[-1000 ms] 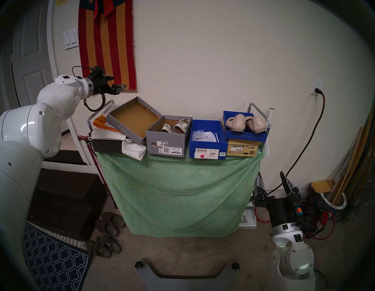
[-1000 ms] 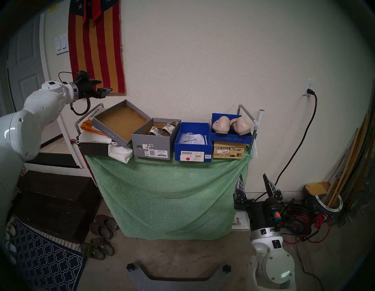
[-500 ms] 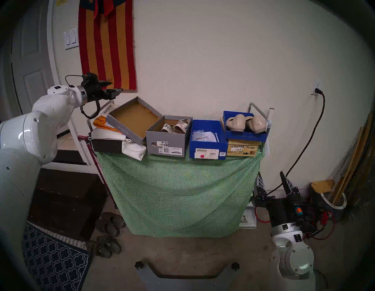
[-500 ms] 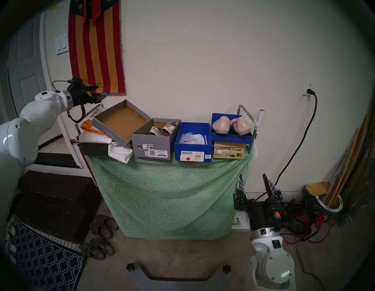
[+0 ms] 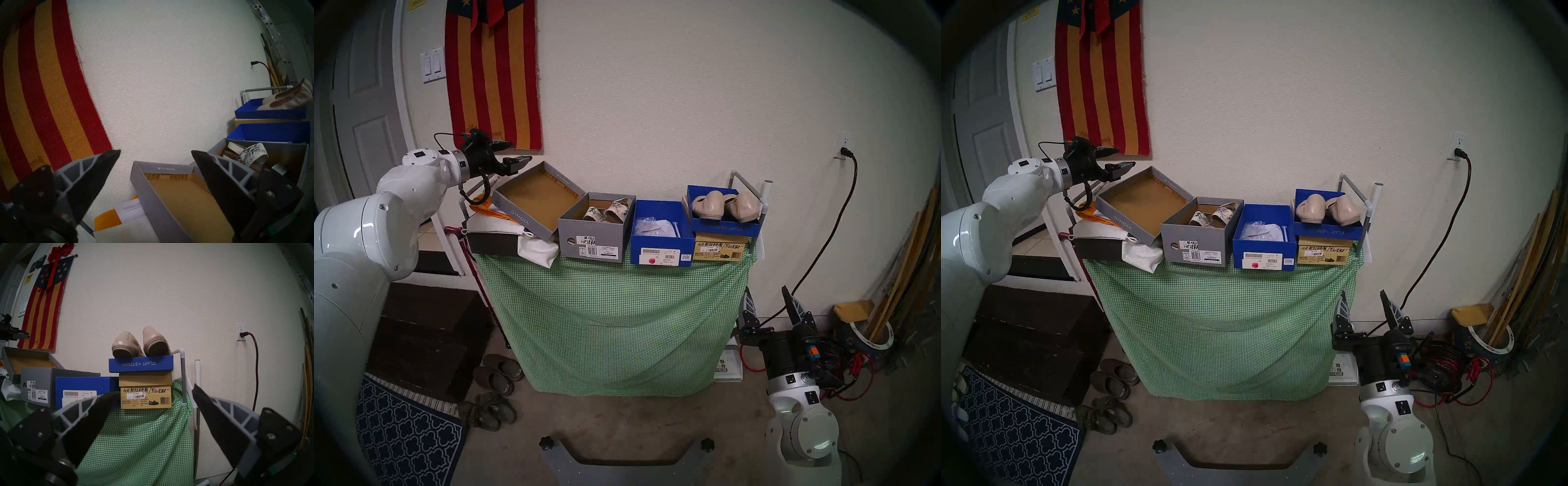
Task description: Put shoes into shoe box
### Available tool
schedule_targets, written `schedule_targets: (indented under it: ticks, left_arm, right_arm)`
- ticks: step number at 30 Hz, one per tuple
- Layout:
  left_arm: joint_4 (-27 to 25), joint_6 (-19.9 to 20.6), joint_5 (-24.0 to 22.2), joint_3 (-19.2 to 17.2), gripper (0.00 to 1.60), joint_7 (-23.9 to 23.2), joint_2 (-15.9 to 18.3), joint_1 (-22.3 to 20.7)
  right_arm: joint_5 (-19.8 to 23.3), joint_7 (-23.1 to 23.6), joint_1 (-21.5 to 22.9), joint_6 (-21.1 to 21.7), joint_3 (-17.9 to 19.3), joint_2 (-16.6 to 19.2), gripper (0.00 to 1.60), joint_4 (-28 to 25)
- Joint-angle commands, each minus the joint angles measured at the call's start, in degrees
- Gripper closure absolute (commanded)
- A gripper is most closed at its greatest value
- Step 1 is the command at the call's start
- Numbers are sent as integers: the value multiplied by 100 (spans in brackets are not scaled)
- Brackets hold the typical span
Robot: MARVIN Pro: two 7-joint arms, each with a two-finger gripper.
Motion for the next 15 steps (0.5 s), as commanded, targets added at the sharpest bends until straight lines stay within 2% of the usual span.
schedule_targets:
  ticks: [1,10,15]
  left_arm:
    - [-14,69,-90,-111,0,237,89,5]
    - [-14,-135,-474,-513,0,-404,-47,229]
    - [-14,-149,-522,-582,0,-726,-186,491]
  right_arm:
    - [-11,15,3,12,-18,14,0,-17]
    - [-5,10,4,2,-14,13,0,-11]
    - [-4,8,4,-1,-11,12,0,-9]
